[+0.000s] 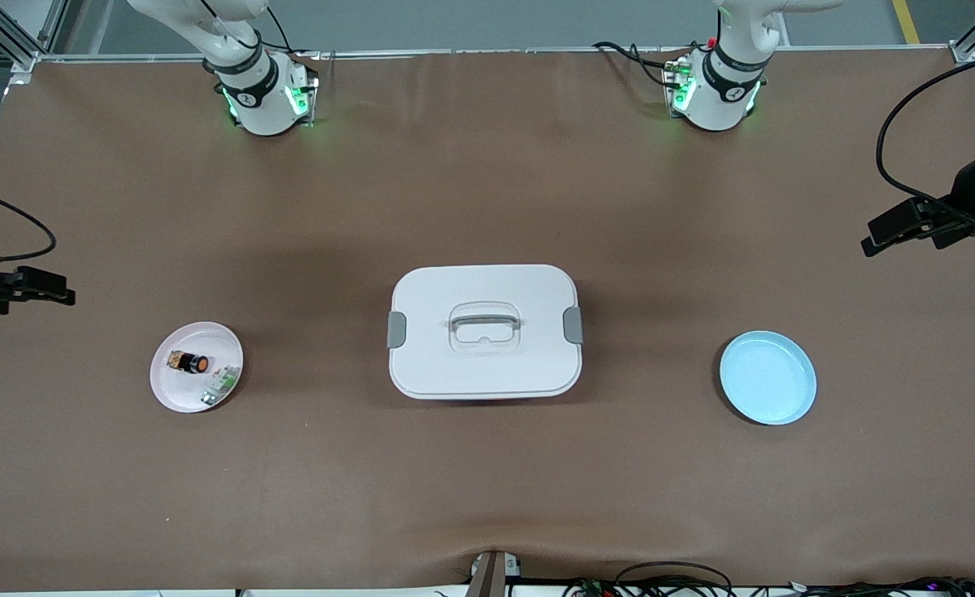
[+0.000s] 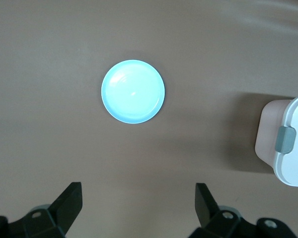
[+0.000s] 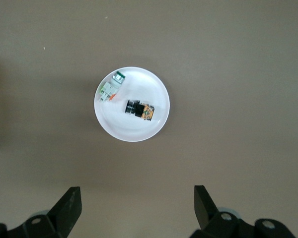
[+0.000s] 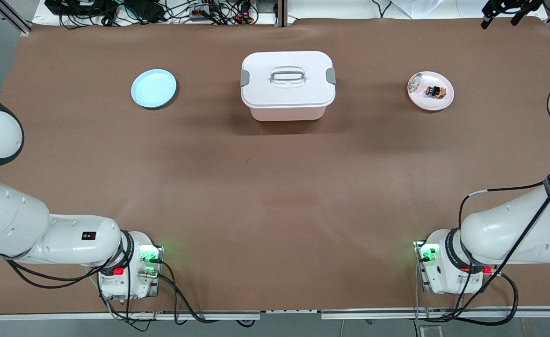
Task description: Transfer orange switch to right arm and place
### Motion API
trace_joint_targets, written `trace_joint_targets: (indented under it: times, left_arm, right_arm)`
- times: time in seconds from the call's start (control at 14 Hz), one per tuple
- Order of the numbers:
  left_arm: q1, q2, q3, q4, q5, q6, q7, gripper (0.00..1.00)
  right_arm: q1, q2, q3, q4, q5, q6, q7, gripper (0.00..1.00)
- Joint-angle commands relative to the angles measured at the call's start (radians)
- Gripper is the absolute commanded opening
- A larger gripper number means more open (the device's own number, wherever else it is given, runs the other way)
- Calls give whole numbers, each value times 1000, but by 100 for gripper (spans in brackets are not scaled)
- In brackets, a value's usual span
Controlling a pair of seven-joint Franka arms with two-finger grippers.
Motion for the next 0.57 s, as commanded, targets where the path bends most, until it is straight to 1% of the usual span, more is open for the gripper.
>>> trace_joint_targets:
  times: [0.0, 0.14, 0.28, 0.36, 0.5]
  left_arm:
    - [-7, -6, 4, 19, 13, -26, 7, 100]
    - [-11, 11, 4, 16, 18, -26, 9, 100]
    - [-21, 28, -2, 16, 70, -26, 12, 100]
    - [-24, 31, -10, 16, 76, -26, 13, 100]
    - [-26, 32, -11, 16, 76, -26, 15, 100]
  right_arm:
    - [-42, 11, 16, 81, 24, -22, 16, 100]
    - [-39, 8, 19, 90, 21, -26, 31, 100]
    - [-37, 4, 21, 90, 36, -33, 112, 100]
    - [-36, -2, 24, 90, 48, -40, 148, 100]
    - [-36, -9, 19, 98, 44, -109, 162, 100]
